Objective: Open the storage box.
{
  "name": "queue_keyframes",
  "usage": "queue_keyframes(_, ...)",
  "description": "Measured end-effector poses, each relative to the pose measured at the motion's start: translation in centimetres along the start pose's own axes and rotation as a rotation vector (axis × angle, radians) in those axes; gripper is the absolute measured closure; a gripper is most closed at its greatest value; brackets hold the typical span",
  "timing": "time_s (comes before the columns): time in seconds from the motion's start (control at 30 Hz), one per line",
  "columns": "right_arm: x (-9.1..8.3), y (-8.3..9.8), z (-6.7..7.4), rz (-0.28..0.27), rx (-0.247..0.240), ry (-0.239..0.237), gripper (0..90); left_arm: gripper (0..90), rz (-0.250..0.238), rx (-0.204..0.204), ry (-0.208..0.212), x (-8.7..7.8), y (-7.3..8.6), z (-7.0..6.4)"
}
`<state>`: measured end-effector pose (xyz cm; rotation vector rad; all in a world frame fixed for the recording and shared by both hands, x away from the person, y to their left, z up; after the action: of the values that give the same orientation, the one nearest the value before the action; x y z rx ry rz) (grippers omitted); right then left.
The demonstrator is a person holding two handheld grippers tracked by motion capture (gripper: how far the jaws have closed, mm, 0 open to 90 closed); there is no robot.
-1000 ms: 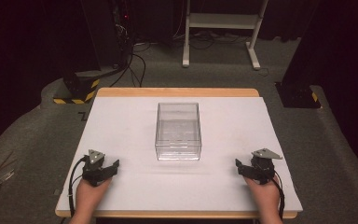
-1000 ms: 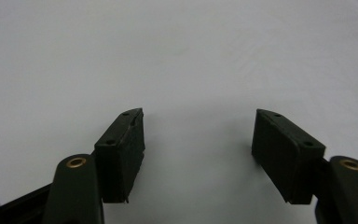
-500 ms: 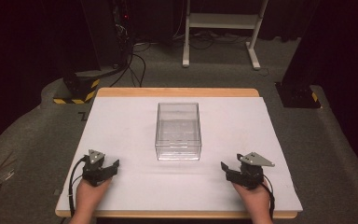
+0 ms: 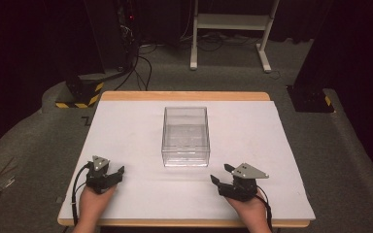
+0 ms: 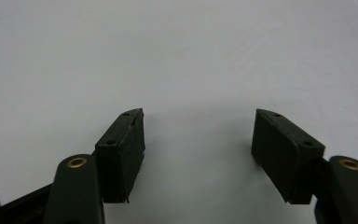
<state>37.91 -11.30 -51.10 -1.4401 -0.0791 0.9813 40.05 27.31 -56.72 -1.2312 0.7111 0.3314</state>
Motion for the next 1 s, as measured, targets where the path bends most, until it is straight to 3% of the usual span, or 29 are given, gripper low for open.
queue_keyframes(0.07,0.0,-0.1,0.3,-0.004,-0.004,-0.008,34.1,34.8,-0.001,-0.001,0.0,0.0,0.0,0.0)
queue_keyframes(0.2,0.6,-0.4,2.2,-0.007,-0.025,-0.083,39.4,34.9,-0.001,-0.002,0.0,0.0,0.0,0.0)
queue_keyframes(0.33,1.4,-0.9,3.2,-0.009,-0.04,-0.095,42.5,34.9,0.0,0.0,0.001,0.0,0.0,0.0)
queue_keyframes(0.6,3.1,-2.7,3.7,-0.043,-0.032,-0.07,49.2,34.9,0.0,-0.003,0.004,0.0,0.0,0.0)
queue_keyframes(1.0,5.6,-3.7,3.6,-0.061,-0.037,-0.044,53.8,35.0,-0.001,-0.002,0.003,0.0,0.0,0.0)
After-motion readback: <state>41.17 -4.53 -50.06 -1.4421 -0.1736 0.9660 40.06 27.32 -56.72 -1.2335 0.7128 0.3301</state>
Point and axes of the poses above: each handheld gripper's, and its own axes: x roughly forward along the jaws, y roughly out of its underside, z roughly to its left, the point moved 9 cm from there along x, roughly forward along the jaws, and after that the axes turned 10 degrees about x, right-handed, at the moved point
